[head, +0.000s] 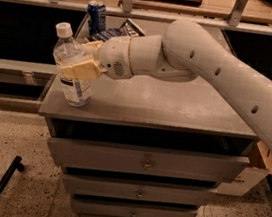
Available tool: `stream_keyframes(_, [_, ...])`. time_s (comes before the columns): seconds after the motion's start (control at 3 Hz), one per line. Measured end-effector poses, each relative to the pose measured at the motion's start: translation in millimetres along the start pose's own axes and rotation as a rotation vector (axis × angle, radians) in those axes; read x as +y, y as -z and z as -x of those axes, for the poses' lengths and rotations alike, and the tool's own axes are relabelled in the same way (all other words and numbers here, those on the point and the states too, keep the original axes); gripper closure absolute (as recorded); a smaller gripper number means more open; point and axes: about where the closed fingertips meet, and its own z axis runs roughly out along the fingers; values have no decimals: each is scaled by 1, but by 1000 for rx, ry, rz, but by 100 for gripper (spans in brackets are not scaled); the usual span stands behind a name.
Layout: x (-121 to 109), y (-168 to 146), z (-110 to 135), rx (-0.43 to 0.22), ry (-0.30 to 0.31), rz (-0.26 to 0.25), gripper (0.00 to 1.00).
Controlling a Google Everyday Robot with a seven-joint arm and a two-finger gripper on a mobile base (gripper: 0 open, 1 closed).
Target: Move blue plastic bottle near blue chip bag
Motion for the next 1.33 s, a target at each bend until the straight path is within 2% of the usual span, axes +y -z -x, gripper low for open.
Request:
stream_keyframes(0.33, [0, 4, -2, 1, -8, -19, 100])
stream_keyframes(1.0, [-7, 23, -6, 25, -16, -84, 100])
stream_keyframes(1.33, [-15, 39, -14, 46, -29, -135, 100])
